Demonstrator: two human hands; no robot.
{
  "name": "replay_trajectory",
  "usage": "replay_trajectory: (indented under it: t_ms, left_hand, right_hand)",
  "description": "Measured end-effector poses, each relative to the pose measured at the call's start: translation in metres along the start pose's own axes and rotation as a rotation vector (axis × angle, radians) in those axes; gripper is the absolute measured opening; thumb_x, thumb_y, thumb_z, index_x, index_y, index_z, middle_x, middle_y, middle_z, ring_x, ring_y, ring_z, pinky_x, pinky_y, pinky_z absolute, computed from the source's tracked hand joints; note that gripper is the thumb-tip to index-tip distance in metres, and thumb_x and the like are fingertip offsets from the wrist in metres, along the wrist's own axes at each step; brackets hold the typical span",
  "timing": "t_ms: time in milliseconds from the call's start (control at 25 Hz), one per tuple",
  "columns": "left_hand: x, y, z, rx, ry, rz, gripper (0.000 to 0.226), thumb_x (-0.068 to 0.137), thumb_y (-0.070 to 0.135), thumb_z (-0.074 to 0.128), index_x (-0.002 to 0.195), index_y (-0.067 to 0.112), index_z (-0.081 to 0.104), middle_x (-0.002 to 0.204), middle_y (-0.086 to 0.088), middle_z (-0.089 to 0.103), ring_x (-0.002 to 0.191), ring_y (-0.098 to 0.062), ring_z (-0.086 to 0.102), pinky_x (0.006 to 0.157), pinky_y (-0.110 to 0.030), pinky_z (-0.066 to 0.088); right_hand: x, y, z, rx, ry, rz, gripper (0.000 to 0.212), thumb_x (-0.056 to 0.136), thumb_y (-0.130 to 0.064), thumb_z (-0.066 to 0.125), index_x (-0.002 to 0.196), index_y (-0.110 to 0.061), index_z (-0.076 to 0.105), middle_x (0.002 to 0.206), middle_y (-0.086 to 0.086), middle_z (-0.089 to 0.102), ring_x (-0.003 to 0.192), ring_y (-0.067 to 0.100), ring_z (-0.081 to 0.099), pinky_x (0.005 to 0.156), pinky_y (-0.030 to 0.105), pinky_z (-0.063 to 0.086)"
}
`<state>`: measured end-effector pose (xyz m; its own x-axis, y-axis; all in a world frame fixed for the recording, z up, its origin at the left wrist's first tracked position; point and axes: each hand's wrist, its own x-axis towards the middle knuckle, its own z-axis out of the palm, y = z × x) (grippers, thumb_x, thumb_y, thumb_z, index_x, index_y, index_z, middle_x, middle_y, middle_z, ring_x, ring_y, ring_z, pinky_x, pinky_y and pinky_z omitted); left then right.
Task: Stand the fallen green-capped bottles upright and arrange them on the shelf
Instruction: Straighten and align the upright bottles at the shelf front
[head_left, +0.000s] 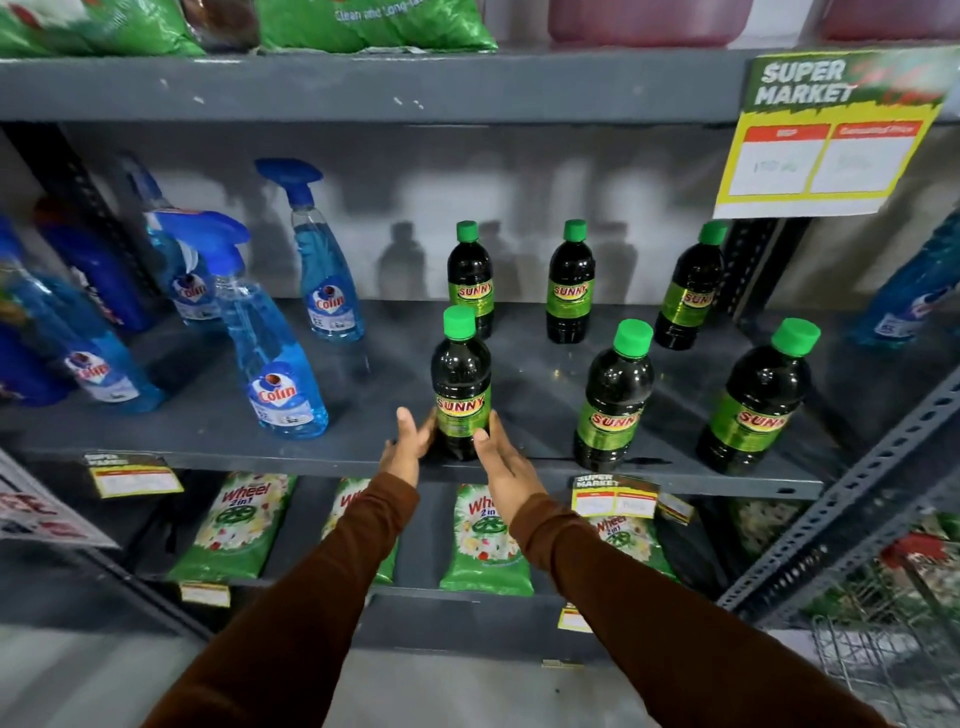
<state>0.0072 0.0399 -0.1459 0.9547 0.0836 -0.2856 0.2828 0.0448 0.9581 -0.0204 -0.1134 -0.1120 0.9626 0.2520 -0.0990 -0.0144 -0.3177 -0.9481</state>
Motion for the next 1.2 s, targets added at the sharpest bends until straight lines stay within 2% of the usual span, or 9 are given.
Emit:
replay_trajectory:
  t_ms: [200, 280, 360, 480, 560, 680, 840, 1040, 1200]
  left_hand:
    - [0.014, -0.01, -0.009, 0.049, 0.083, 0.112, 0.084, 0.056, 0.094, 0.009, 0.113, 0.051, 0.053, 0.147, -0.003, 0.033, 0.139, -0.021, 0.018, 0.117, -0.049, 0.005]
    - [-0.009, -0.003, 0.01, 0.049, 0.312, 0.243, 0.076, 0.076, 0.075, 0.013, 0.11, 0.026, 0.06, 0.128, -0.009, 0.055, 0.122, -0.025, 0.045, 0.11, -0.044, 0.027]
    - [-0.04, -0.009, 0.033, 0.131, 0.573, 0.379, 0.054, 0.085, 0.05, 0.022, 0.087, 0.007, 0.055, 0.089, -0.014, 0.061, 0.085, -0.026, 0.055, 0.08, -0.036, 0.041]
    - [-0.075, -0.018, 0.092, 0.264, 0.401, 0.5, 0.044, 0.083, 0.048, 0.023, 0.071, 0.013, 0.048, 0.07, -0.011, 0.054, 0.068, -0.026, 0.05, 0.066, -0.034, 0.04]
    - [-0.069, -0.013, 0.129, 0.177, 0.224, 0.528, 0.04, 0.085, 0.046, 0.024, 0.077, 0.02, 0.054, 0.08, -0.01, 0.061, 0.079, -0.02, 0.056, 0.078, -0.025, 0.045]
    - [-0.042, 0.013, 0.156, -0.147, 0.033, 0.236, 0.057, 0.096, 0.04, 0.015, 0.115, 0.001, 0.052, 0.126, -0.022, 0.053, 0.114, -0.023, 0.051, 0.105, -0.031, 0.034]
    - [-0.013, 0.016, 0.162, -0.174, -0.185, -0.002, 0.077, 0.089, 0.049, -0.01, 0.137, 0.003, 0.028, 0.149, -0.017, 0.025, 0.138, -0.026, 0.024, 0.117, -0.038, 0.011]
    - [-0.018, 0.027, 0.163, -0.233, -0.189, -0.058, 0.074, 0.088, 0.051, -0.01, 0.14, 0.007, 0.019, 0.152, -0.013, 0.016, 0.141, -0.023, 0.013, 0.116, -0.036, 0.005]
    - [-0.028, 0.021, 0.166, -0.211, -0.038, 0.046, 0.081, 0.084, 0.065, 0.009, 0.129, 0.007, 0.042, 0.142, -0.02, 0.038, 0.132, -0.027, 0.035, 0.116, -0.043, 0.02]
  right_hand:
    - [-0.003, 0.003, 0.003, -0.076, 0.025, -0.086, 0.052, 0.097, -0.037, 0.033, 0.144, -0.02, 0.017, 0.153, 0.001, 0.022, 0.14, 0.017, 0.019, 0.113, 0.029, 0.013]
    - [-0.014, 0.008, -0.006, -0.128, 0.201, -0.164, 0.042, 0.096, -0.034, 0.034, 0.129, -0.009, 0.042, 0.13, 0.006, 0.049, 0.12, 0.018, 0.044, 0.106, 0.036, 0.032]
    - [-0.031, 0.02, -0.022, -0.134, 0.455, -0.22, 0.031, 0.09, -0.034, 0.032, 0.092, -0.01, 0.051, 0.085, -0.003, 0.05, 0.079, 0.009, 0.048, 0.075, 0.036, 0.041]
    - [-0.055, 0.038, -0.065, -0.037, 0.763, -0.15, 0.029, 0.085, -0.043, 0.033, 0.081, -0.015, 0.04, 0.077, 0.003, 0.044, 0.07, 0.018, 0.045, 0.068, 0.034, 0.037]
    - [-0.057, 0.049, -0.089, -0.073, 0.835, -0.127, 0.03, 0.081, -0.036, 0.047, 0.097, -0.011, 0.044, 0.097, 0.013, 0.047, 0.09, 0.031, 0.05, 0.084, 0.04, 0.043]
    - [-0.044, 0.053, -0.096, -0.257, 0.587, -0.097, 0.064, 0.077, -0.006, 0.065, 0.132, 0.004, 0.032, 0.136, 0.025, 0.038, 0.128, 0.037, 0.036, 0.105, 0.018, 0.021]
    - [-0.024, 0.057, -0.107, -0.273, 0.51, -0.034, 0.068, 0.077, -0.011, 0.068, 0.136, -0.012, 0.036, 0.129, 0.017, 0.057, 0.115, 0.029, 0.056, 0.101, 0.04, 0.044]
    - [-0.022, 0.056, -0.113, -0.192, 0.486, 0.002, 0.067, 0.078, -0.01, 0.068, 0.137, -0.016, 0.036, 0.123, 0.016, 0.062, 0.109, 0.026, 0.061, 0.097, 0.041, 0.048]
    - [-0.03, 0.058, -0.118, -0.187, 0.481, -0.071, 0.067, 0.077, -0.019, 0.071, 0.135, -0.012, 0.037, 0.132, 0.016, 0.053, 0.119, 0.03, 0.053, 0.102, 0.043, 0.043]
